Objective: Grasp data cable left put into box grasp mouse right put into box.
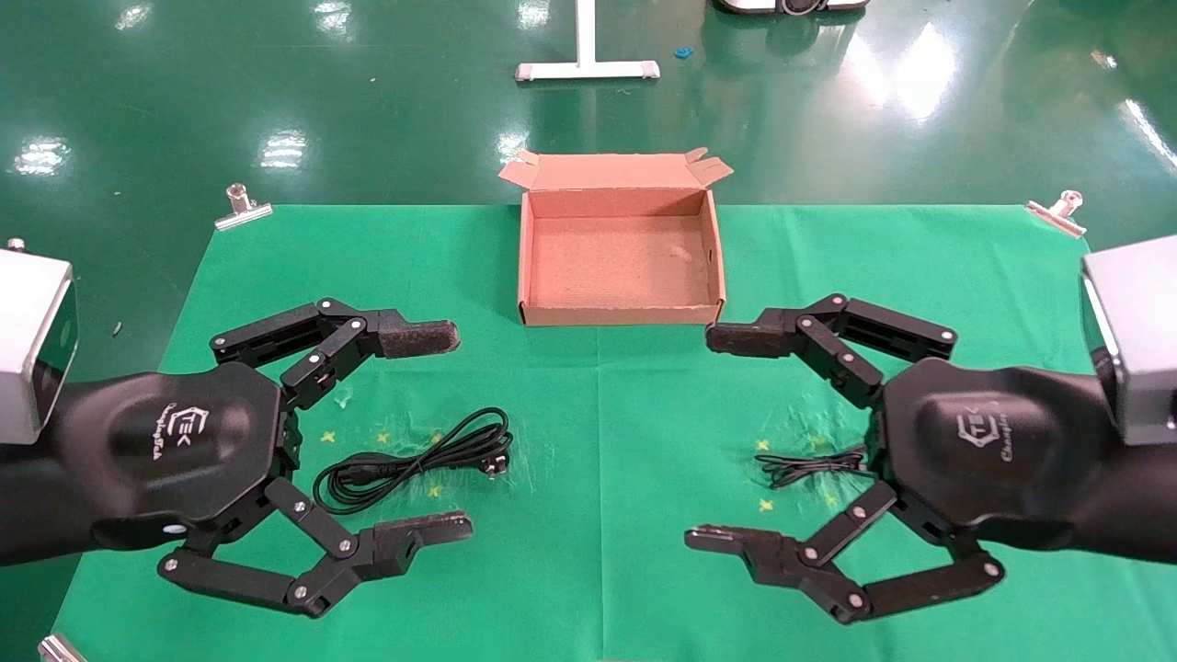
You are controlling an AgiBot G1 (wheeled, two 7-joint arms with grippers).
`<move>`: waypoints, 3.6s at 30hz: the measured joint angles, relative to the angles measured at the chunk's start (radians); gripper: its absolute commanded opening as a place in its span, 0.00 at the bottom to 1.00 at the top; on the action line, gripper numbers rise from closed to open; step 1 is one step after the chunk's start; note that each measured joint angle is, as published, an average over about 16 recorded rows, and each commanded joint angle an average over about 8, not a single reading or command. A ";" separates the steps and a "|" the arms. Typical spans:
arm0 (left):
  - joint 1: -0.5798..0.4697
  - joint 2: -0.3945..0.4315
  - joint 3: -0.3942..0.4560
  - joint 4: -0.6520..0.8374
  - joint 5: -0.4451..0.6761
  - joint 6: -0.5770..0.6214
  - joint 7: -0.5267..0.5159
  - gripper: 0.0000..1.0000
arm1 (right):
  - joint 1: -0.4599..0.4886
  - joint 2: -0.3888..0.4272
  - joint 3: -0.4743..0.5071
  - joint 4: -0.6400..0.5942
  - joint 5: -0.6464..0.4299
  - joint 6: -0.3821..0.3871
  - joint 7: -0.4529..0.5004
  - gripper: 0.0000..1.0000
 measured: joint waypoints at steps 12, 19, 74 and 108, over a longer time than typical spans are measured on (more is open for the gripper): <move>-0.079 -0.017 0.087 -0.044 0.224 -0.003 -0.062 1.00 | 0.023 0.037 -0.033 0.046 -0.159 0.029 -0.026 1.00; -0.212 0.035 0.219 -0.070 0.551 -0.011 -0.158 1.00 | 0.039 0.057 -0.071 0.071 -0.304 0.066 -0.032 1.00; -0.311 0.329 0.503 -0.070 1.413 -0.210 -0.521 1.00 | 0.069 0.001 -0.236 0.066 -0.882 0.257 0.164 1.00; -0.311 0.329 0.503 -0.070 1.412 -0.210 -0.521 0.00 | 0.061 -0.102 -0.286 0.037 -1.085 0.375 0.367 0.00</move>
